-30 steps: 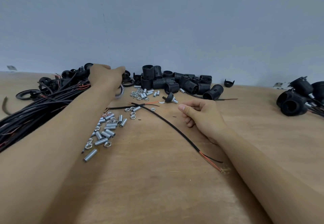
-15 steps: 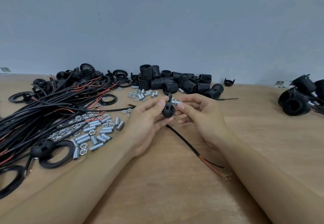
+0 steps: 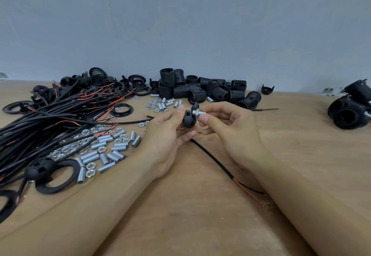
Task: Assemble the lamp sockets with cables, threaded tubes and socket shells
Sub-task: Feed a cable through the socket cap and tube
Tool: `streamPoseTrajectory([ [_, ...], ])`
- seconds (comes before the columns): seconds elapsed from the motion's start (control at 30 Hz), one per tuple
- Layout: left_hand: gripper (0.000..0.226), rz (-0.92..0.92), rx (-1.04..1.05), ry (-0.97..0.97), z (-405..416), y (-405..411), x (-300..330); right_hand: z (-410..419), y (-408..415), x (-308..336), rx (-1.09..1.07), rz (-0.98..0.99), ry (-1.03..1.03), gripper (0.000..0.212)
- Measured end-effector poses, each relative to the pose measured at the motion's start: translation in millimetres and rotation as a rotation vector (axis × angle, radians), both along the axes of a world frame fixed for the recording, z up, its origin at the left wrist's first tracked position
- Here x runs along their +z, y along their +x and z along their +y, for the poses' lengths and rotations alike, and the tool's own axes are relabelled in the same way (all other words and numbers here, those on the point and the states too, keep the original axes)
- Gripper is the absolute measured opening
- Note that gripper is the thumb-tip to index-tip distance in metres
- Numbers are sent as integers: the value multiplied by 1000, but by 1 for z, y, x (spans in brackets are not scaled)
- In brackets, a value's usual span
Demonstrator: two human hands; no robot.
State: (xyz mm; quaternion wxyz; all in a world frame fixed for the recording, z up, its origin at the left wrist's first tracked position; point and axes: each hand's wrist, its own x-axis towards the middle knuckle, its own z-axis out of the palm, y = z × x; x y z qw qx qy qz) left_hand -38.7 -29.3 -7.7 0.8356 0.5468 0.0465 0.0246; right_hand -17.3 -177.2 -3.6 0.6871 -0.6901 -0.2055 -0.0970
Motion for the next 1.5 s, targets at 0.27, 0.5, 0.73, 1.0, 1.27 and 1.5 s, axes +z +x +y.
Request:
streamPoseTrajectory([
  [0.27,20,15,16,-75,1,3,1,-2,0,-1,-30,-78,-178,14],
  [0.5,18,-4,-110,-117,10,3,1,-5,-2,-3,6,-22,-176,7],
  [0.73,30,-43,-109,-78,11,2,0,-7,1,-2,-19,-102,-259,5],
  [1.0,30,-79,-171,-72,11,0,-1,-4,-1,-5,-93,12,-358,48],
  [1.27,34,-54,-119,-90,10,4,0,-6,-2,0,-52,72,-287,22],
  [1.5,35,-62,-100,-94,9,2,2,-4,-2,0,-48,40,-357,51],
])
